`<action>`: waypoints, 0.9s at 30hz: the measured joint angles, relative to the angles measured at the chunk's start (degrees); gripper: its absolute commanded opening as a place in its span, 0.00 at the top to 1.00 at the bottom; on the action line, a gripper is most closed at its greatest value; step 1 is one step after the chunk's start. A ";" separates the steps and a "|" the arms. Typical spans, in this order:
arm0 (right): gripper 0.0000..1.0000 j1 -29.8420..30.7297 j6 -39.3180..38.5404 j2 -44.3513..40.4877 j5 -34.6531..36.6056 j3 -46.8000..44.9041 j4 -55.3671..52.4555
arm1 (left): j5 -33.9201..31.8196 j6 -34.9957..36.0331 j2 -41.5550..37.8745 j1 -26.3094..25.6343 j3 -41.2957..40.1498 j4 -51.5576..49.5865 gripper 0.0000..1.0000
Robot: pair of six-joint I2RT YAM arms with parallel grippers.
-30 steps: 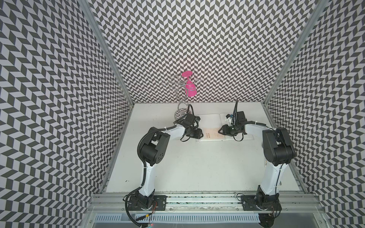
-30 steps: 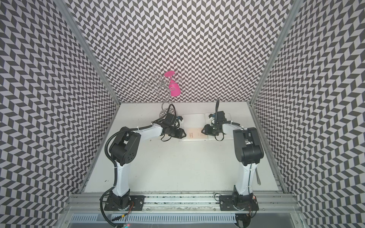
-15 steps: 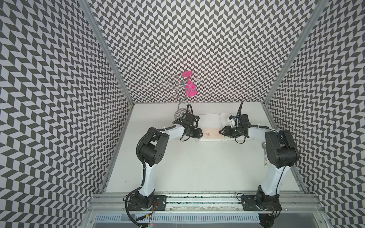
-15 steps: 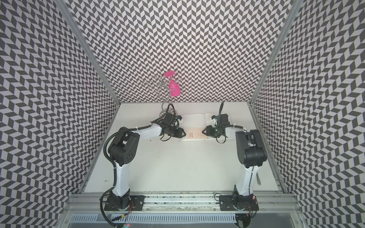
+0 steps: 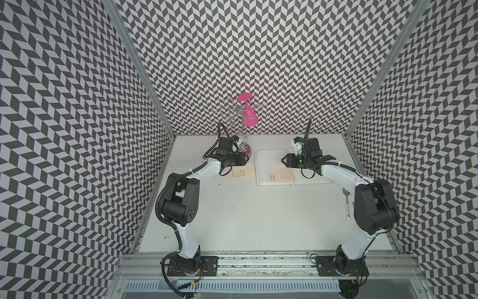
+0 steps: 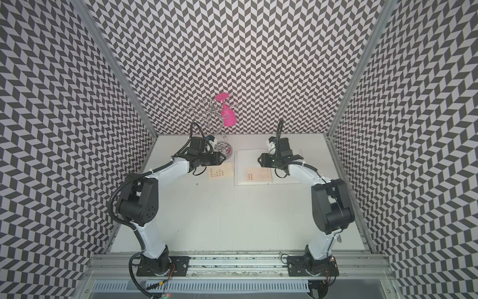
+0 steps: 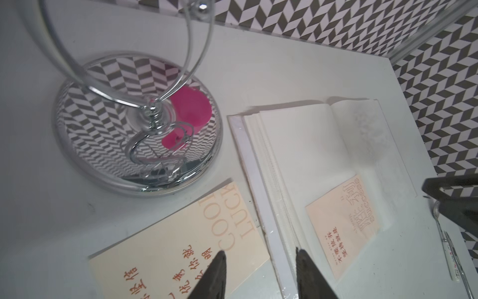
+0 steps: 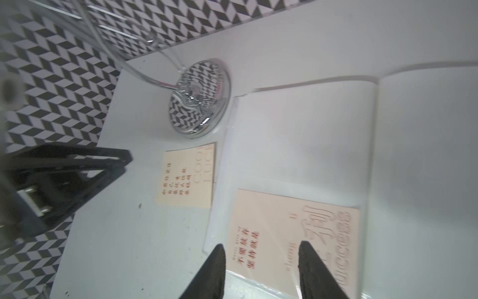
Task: Place the photos into the photo albums
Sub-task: Insert the photo into the photo album, then pick up the photo at the center of the board.
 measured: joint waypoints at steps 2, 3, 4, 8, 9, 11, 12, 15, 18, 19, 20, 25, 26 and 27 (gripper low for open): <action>0.54 3.54 0.39 1.77 0.20 2.03 1.11 | 0.61 -0.52 0.26 1.36 -1.73 0.11 0.55; 0.54 4.90 0.74 2.78 0.20 2.84 1.70 | 0.94 -0.83 0.46 1.90 -2.40 0.15 0.55; 0.54 6.47 1.14 4.15 0.09 3.69 2.56 | 1.27 -1.16 0.92 2.56 -3.02 0.17 0.55; 0.55 11.21 2.80 10.73 -1.16 6.95 5.92 | 2.43 -2.03 3.48 4.09 -3.37 0.83 0.56; 0.55 11.82 3.23 12.24 -1.55 7.69 6.49 | 2.71 -2.34 4.00 4.31 -3.37 0.92 0.56; 0.55 12.81 4.13 15.96 -2.27 9.73 7.52 | 2.97 -2.80 4.42 4.70 -4.09 1.42 0.56; 0.55 13.05 4.50 17.66 -2.51 10.80 7.72 | 2.99 -2.93 4.42 4.81 -4.59 1.66 0.56; 0.55 13.11 5.20 21.99 -2.95 13.97 7.69 | 3.34 -3.28 4.44 4.81 -5.97 2.08 0.56; 0.55 13.05 5.55 24.98 -2.91 16.50 7.65 | 4.22 -4.15 4.79 4.81 -6.67 2.19 0.56; 0.55 13.03 5.60 25.57 -2.89 17.09 7.63 | 4.48 -4.61 4.94 4.79 -6.91 2.45 0.56; 0.55 13.00 5.77 26.08 -2.80 17.59 7.65 | 4.59 -5.07 5.01 4.79 -7.32 2.78 0.56; 0.54 12.96 6.05 26.62 -2.34 18.01 7.67 | 5.22 -6.67 4.66 4.85 -10.16 6.03 0.56; 0.54 12.96 6.05 26.67 -2.21 18.03 7.67 | 5.38 -6.84 4.59 4.87 -10.49 6.62 0.56; 0.54 12.96 6.08 26.73 -2.14 18.10 7.67 | 5.46 -6.99 4.57 4.94 -10.67 6.93 0.56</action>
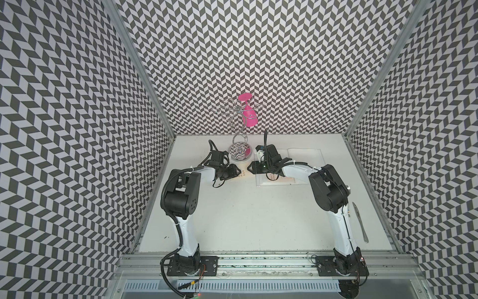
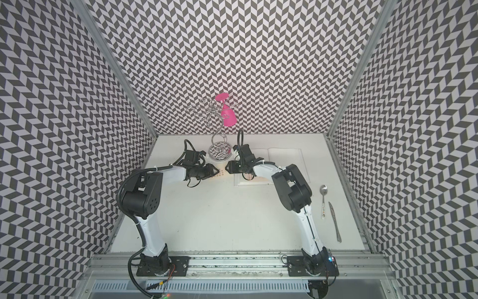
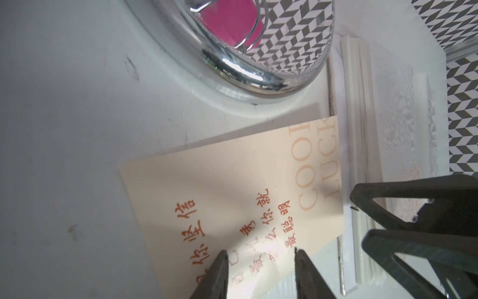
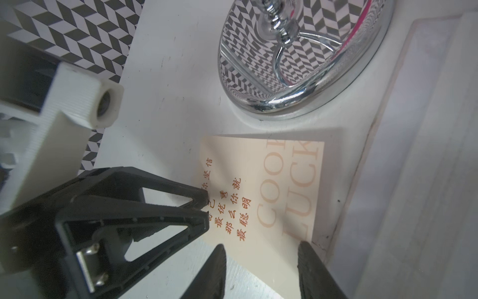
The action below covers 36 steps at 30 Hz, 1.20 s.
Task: Place the photos into the photo albums
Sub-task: Pick up the photo at the center of the board.
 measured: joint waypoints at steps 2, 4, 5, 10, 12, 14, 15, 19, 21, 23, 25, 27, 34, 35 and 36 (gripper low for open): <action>0.54 0.00 0.09 0.22 0.13 0.02 0.04 | 0.31 -0.26 0.00 0.15 -0.09 0.26 0.56; 0.54 0.00 0.17 0.55 0.13 0.04 0.04 | 0.39 -0.33 0.00 0.26 -0.09 0.26 0.56; 0.53 0.00 0.20 0.76 0.17 0.11 0.00 | 0.42 -0.33 0.00 0.37 -0.09 0.26 0.56; 0.53 -0.04 0.22 2.51 0.35 1.79 -0.22 | 0.61 -0.35 0.00 0.63 -0.09 0.24 0.56; 0.53 -0.13 0.22 3.21 0.37 2.60 -0.44 | 0.70 -0.37 0.00 0.68 -0.09 0.24 0.56; 0.52 -0.17 0.20 3.74 0.42 3.19 -0.46 | 0.72 -0.39 0.00 0.72 -0.09 0.24 0.56; 0.52 -0.26 0.20 3.89 0.50 3.26 -0.48 | 0.74 -0.39 0.00 0.76 -0.09 0.24 0.56; 0.51 -0.39 -0.07 3.93 1.68 3.32 -0.57 | 0.85 -0.42 0.00 0.90 -0.09 0.20 0.56; 0.50 -0.39 -0.15 3.91 2.54 3.30 -0.52 | 0.87 -0.42 0.00 0.94 -0.09 0.20 0.56; 0.50 -0.44 -0.26 3.82 3.06 3.15 -0.44 | 0.92 -0.44 0.00 1.03 -0.09 0.20 0.56; 0.50 -0.48 -0.33 3.82 3.26 3.04 -0.33 | 0.94 -0.44 0.00 1.22 -0.09 0.17 0.56; 0.51 -0.50 -0.31 3.82 2.99 3.04 -0.28 | 1.14 -0.44 0.00 1.46 -0.09 0.17 0.56; 0.56 -0.76 0.72 3.85 -0.98 1.97 1.51 | 1.42 -0.48 0.00 2.01 -0.09 0.15 0.57; 0.56 -0.83 1.07 3.85 -1.57 1.68 1.90 | 1.46 -0.50 0.00 2.01 -0.09 0.15 0.56; 0.57 -0.94 1.49 3.85 -2.32 1.25 2.64 | 1.55 -0.52 0.00 2.01 -0.09 0.15 0.56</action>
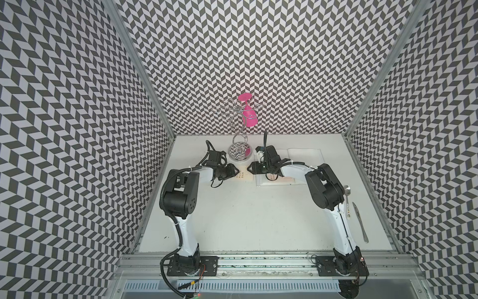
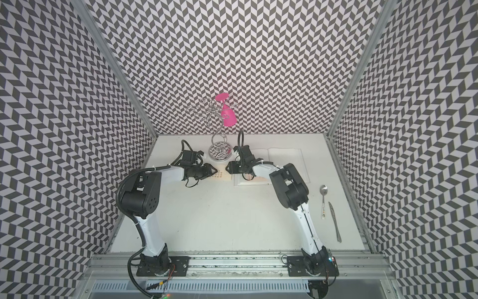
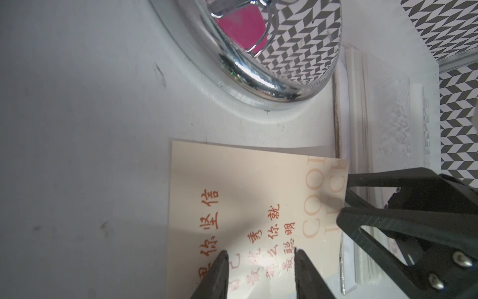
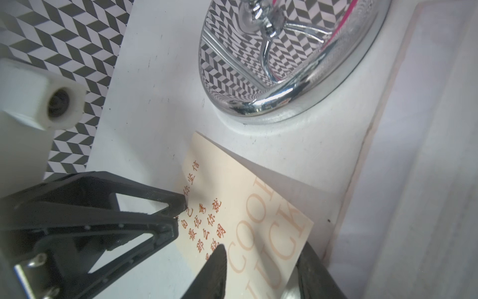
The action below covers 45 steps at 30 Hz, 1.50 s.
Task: Place the photos into the photo albums
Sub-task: Pick up the photo at the center of the board.
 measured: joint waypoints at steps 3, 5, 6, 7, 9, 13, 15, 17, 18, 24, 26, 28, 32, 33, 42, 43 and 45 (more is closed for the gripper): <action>0.60 -0.28 1.51 -0.02 -2.21 -1.88 3.13 | 0.17 -0.24 0.00 0.00 -0.04 0.04 0.56; 0.62 -0.50 2.84 -0.02 -3.72 -3.45 6.12 | 0.33 -0.46 0.00 0.02 -0.22 0.26 0.56; 0.63 -0.57 3.63 -0.02 -4.26 -4.22 7.72 | 0.50 -0.61 0.00 0.07 -0.37 0.52 0.56; 0.63 -0.61 4.35 -0.02 -4.68 -4.98 9.27 | 0.70 -0.90 0.00 0.11 -0.55 0.87 0.57; 0.65 -0.81 5.62 -0.04 -5.35 -5.99 11.47 | 1.05 -1.51 0.00 0.13 -0.90 1.55 0.57; 0.69 -0.76 8.33 -0.04 -8.26 -7.78 14.32 | 1.90 -2.78 0.00 0.26 -1.73 3.19 0.57; 0.69 -0.66 9.60 -0.11 -9.33 -8.66 15.58 | 2.25 -3.37 0.00 0.28 -2.14 4.07 0.57; 0.70 -0.52 10.91 -0.13 -10.12 -9.25 16.57 | 2.56 -4.11 0.00 0.28 -2.60 4.92 0.57; 0.71 -0.50 11.54 -0.13 -10.51 -9.49 16.98 | 2.82 -4.50 0.00 0.28 -2.91 5.57 0.57; 0.82 -0.39 14.58 -0.33 -11.61 -10.71 19.47 | 4.11 -6.71 0.00 0.42 -4.28 8.41 0.57; 0.84 -0.33 15.19 -0.35 -11.74 -10.82 19.82 | 4.26 -7.08 0.00 0.42 -4.39 8.66 0.57; 0.86 -0.22 15.47 -0.37 -11.74 -10.97 20.11 | 4.28 -7.39 0.00 0.42 -4.39 8.68 0.57; 0.91 -0.11 15.78 -0.87 -11.69 -11.61 20.48 | 4.31 -7.67 0.00 0.42 -4.44 8.74 0.57; 0.92 -0.09 15.76 -1.07 -11.67 -11.85 20.46 | 4.33 -7.69 0.00 0.42 -4.48 8.83 0.57; 0.98 0.26 13.31 -4.37 -10.80 -12.33 17.46 | 4.13 -7.30 -0.57 0.37 -4.50 8.22 0.57; 0.99 0.24 12.52 -5.18 -10.62 -12.33 16.61 | 3.72 -7.13 -1.07 0.35 -4.50 7.74 0.56; 0.99 0.24 10.80 -6.95 -10.23 -12.33 14.91 | 2.64 -6.49 -2.25 0.28 -4.50 6.80 0.56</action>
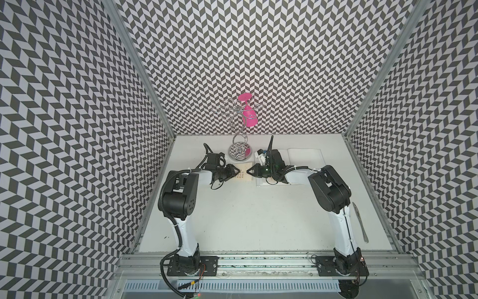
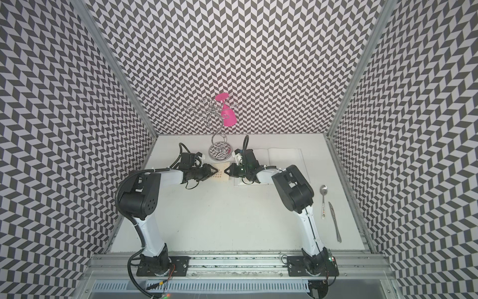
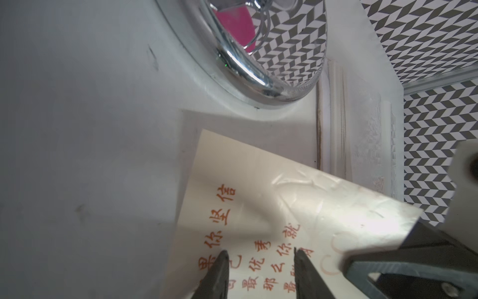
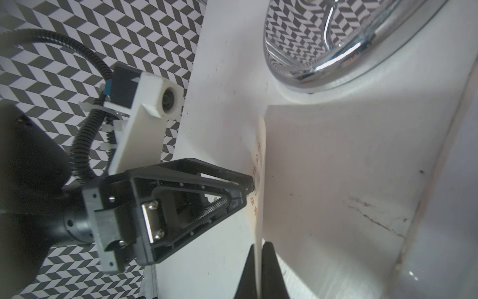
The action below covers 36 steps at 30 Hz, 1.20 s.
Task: Place the photos into the photo albums
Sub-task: Pick up the photo at the center of the board, then insert the photo into the photo album.
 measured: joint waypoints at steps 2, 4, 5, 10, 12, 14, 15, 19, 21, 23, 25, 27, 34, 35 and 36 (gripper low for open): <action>0.99 -0.15 -2.21 -2.12 0.44 0.26 -2.25 | -1.62 1.03 -1.57 -0.39 0.07 -1.25 0.56; 1.00 -0.57 -4.22 -3.78 0.66 1.25 -4.52 | -3.43 2.25 -2.82 -0.96 0.46 -2.51 0.56; 0.99 -0.85 -5.31 -4.63 0.68 1.90 -5.66 | -4.55 2.78 -3.52 -1.51 0.68 -3.02 0.56; 0.99 -3.65 -8.94 -9.55 0.55 0.24 -6.86 | -10.69 6.75 -8.85 -6.40 0.72 -3.69 0.55; 0.99 -5.66 -9.51 -12.81 0.22 -4.02 -5.05 | -12.83 8.50 -11.04 -9.22 0.72 -2.89 0.55; 0.99 -8.50 -10.14 -15.61 -0.50 -7.76 -4.37 | -14.40 9.86 -12.46 -12.13 0.72 -1.46 0.55; 0.99 -9.73 -10.69 -16.09 -0.85 -8.31 -4.57 | -14.86 10.32 -12.74 -13.33 0.72 -0.76 0.55; 0.99 -15.85 -13.46 -16.33 -2.47 -8.22 -6.36 | -15.34 11.65 -12.15 -17.77 1.09 0.96 0.54; 0.99 -18.69 -14.91 -16.33 -3.78 -7.63 -8.26 | -14.73 12.07 -10.10 -19.17 3.21 0.76 0.54; 0.99 -21.33 -16.20 -16.33 -4.94 -6.84 -9.68 | -14.03 12.46 -6.95 -20.24 7.04 0.39 0.54; 0.99 -23.91 -17.62 -16.33 -5.60 -6.19 -10.56 | -13.44 12.70 -3.17 -21.18 11.74 -0.81 0.54; 0.99 -25.68 -18.86 -16.33 -5.68 -5.57 -11.74 | -12.79 12.79 0.52 -21.92 16.31 -2.23 0.54; 0.99 -29.68 -24.74 -14.43 -5.84 2.64 -20.15 | -10.80 12.61 11.50 -23.23 29.35 -8.13 0.53; 0.99 -30.08 -25.42 -13.97 -5.70 3.89 -20.92 | -10.60 12.63 12.68 -23.30 30.80 -8.83 0.53; 0.98 -30.53 -26.16 -13.49 -5.51 5.05 -21.73 | -10.40 12.63 14.14 -23.45 32.65 -9.75 0.53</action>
